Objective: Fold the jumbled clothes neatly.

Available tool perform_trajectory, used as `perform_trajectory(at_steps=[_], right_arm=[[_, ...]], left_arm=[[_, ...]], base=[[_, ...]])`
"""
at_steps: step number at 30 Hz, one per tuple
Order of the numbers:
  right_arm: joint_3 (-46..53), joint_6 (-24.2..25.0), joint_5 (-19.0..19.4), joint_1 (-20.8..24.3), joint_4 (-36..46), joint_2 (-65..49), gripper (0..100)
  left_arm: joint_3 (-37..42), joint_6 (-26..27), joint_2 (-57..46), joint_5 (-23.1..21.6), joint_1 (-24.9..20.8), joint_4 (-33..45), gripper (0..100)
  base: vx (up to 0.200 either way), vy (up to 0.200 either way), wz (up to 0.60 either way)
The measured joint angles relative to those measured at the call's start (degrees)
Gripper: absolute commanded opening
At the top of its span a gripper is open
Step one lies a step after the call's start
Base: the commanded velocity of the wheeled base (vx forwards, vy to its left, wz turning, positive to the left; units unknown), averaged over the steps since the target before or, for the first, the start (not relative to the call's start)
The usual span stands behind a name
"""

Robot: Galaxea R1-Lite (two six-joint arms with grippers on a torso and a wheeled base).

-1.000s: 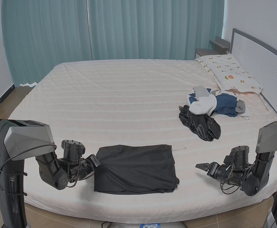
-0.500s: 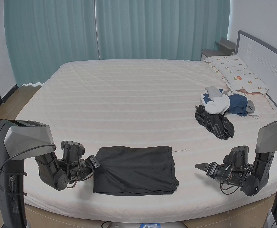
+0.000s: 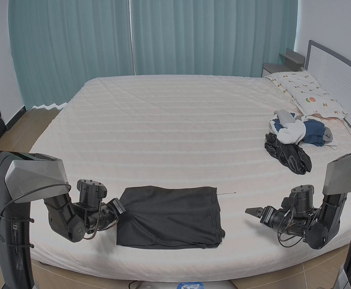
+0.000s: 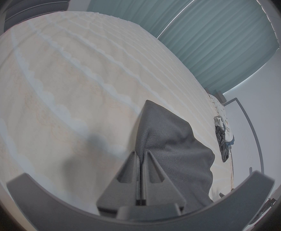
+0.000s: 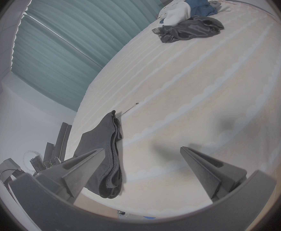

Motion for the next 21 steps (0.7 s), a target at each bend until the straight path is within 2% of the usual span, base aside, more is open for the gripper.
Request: perform_trajectory(at_steps=[2, 3, 13, 21], right_arm=[[0.0, 0.0, 0.0, 0.3, 0.0, 0.0, 100], [0.0, 0.0, 0.0, 0.4, 0.0, 0.0, 100], [0.5, 0.0, 0.0, 3.8, 0.0, -0.1, 100], [0.0, 0.0, -0.3, 8.6, 0.3, 0.3, 100]], left_arm=[[0.1, 0.0, 0.0, 0.1, -0.1, 0.0, 0], [0.2, 0.0, 0.0, 0.1, -0.1, 0.0, 100], [2.4, 0.0, -1.9, 0.1, -1.0, -2.2, 100], [-2.7, 0.2, -1.9, 0.2, -0.9, -3.6, 100]], base=[[0.000, 0.000, 0.00], [0.000, 0.000, 0.00], [0.000, 0.000, 0.00], [0.000, 0.000, 0.00]])
